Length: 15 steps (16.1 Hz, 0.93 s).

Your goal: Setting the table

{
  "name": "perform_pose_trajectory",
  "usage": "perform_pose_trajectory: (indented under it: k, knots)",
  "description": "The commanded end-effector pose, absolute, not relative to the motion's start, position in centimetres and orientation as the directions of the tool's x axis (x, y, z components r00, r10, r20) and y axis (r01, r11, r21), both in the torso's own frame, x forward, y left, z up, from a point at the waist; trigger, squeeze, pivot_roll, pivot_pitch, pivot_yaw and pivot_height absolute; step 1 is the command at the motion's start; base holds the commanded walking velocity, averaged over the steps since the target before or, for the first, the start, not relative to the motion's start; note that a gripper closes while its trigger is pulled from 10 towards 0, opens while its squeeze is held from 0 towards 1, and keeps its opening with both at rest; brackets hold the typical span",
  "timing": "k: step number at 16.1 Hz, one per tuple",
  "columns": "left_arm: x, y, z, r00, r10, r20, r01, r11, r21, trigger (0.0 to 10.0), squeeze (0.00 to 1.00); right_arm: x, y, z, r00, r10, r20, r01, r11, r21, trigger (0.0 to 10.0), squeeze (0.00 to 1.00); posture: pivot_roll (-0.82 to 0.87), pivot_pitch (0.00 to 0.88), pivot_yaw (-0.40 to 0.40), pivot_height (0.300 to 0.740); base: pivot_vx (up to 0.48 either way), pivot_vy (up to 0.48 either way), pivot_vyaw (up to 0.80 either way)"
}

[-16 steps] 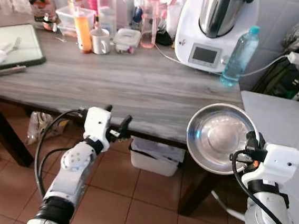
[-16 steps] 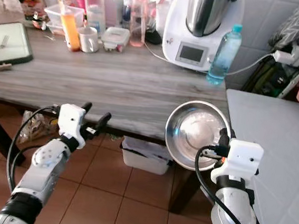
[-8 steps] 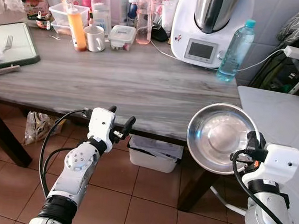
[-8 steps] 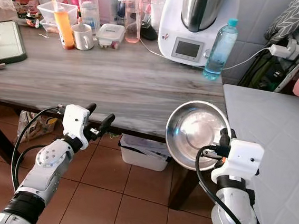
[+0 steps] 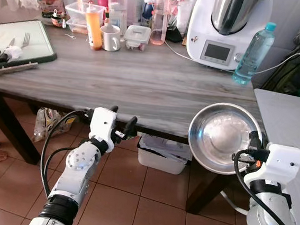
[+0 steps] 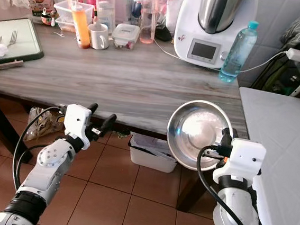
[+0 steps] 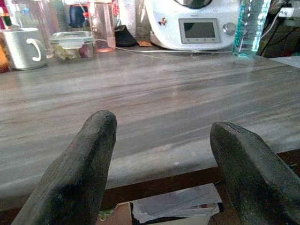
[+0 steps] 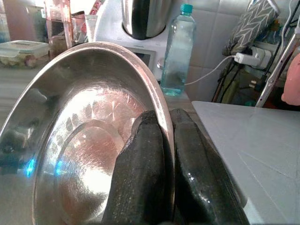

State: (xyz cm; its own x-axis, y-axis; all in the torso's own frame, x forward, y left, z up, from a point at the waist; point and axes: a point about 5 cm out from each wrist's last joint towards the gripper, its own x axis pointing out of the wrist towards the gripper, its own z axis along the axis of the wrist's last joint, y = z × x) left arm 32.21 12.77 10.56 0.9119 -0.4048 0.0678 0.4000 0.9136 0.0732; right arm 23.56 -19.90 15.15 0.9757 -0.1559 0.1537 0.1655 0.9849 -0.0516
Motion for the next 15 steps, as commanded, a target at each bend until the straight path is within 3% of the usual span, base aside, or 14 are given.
perform_pose_trajectory:
  k: [1, 15]
  knots:
    - [32.23, 12.71, 10.34, 0.907, -0.419, 0.045, 0.414, 0.906, 0.085, 10.0, 0.0, 23.52, -19.92, 15.44, 0.972, -0.164, 0.167, 0.175, 0.983, -0.049, 10.0, 0.0, 0.07, 0.058, -0.024, 0.74, 0.0, 0.315, 0.0]
    - [32.25, 12.7, 10.2, 0.902, -0.432, 0.029, 0.427, 0.899, 0.095, 10.0, 0.0, 23.43, -19.89, 15.35, 0.969, -0.178, 0.169, 0.187, 0.981, -0.042, 10.0, 0.0, 0.07, 0.064, -0.011, 0.74, 0.0, 0.339, 0.0]
